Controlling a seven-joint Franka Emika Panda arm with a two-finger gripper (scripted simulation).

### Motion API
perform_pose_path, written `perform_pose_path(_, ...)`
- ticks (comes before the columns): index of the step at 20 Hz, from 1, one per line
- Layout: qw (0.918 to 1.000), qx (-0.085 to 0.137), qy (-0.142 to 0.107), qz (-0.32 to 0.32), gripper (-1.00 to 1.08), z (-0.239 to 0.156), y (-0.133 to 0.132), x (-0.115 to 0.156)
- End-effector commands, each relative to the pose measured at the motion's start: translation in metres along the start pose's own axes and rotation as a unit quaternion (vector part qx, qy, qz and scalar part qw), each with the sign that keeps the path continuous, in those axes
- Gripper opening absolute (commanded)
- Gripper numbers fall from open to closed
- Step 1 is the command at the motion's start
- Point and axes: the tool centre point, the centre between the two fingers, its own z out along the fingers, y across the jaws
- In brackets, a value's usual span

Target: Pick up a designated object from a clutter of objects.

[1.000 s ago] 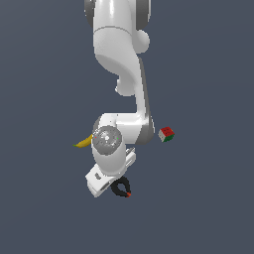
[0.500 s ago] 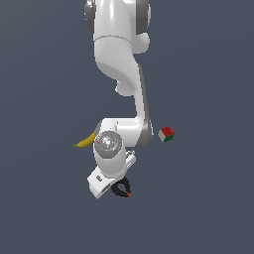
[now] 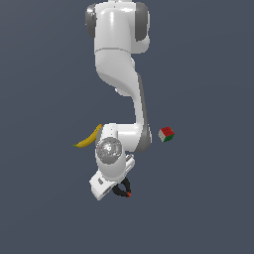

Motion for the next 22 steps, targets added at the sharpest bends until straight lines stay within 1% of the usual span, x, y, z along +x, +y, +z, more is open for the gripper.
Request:
perform_pose_path(1, 1.0000, 0.000, 0.000, 0.000, -1.00, 0.000, 0.000, 0.001)
perform_pose_path(14, 1.0000, 0.000, 0.000, 0.000, -1.00, -0.003, 0.000, -0.001)
perform_pose_path(22, 1.0000, 0.000, 0.000, 0.000, -1.00, -0.033, -0.007, -0.006)
